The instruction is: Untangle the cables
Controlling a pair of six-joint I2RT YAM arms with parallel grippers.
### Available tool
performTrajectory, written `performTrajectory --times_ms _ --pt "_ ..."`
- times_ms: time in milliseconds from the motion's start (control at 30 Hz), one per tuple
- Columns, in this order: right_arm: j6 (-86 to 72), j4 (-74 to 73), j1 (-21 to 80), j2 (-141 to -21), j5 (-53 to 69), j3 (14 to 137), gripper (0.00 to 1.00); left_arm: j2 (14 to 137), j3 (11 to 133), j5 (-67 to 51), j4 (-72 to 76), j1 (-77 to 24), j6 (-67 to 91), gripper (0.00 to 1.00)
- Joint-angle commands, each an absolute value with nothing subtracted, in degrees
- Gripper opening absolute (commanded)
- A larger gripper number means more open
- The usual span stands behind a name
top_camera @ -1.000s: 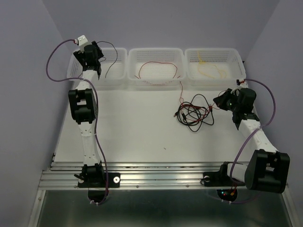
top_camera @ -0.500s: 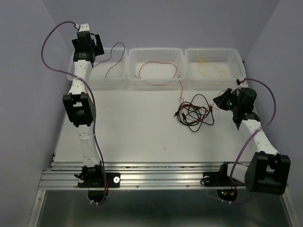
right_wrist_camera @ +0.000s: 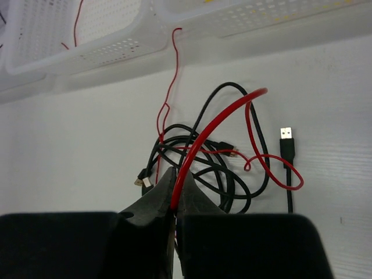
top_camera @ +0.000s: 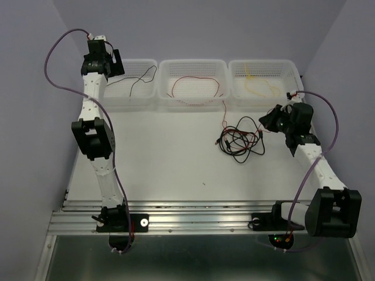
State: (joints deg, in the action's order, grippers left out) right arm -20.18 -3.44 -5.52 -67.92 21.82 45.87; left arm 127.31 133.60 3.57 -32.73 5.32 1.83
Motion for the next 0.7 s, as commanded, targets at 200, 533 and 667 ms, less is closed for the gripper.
performTrajectory --times_ms 200,533,667 --pt "-13.9 -5.2 8.3 -74.6 20.5 72.1 0.01 109.9 116.7 -4.0 -27.3 5.9 13.3 0.99" --pt "-16.1 0.2 14.9 -96.0 28.8 106.9 0.01 91.9 87.7 -3.5 -16.3 6.0 20.0 0.99" --pt "-18.3 5.0 16.1 -105.6 27.8 120.8 0.01 87.5 82.2 -3.0 -14.0 5.9 20.3 0.99"
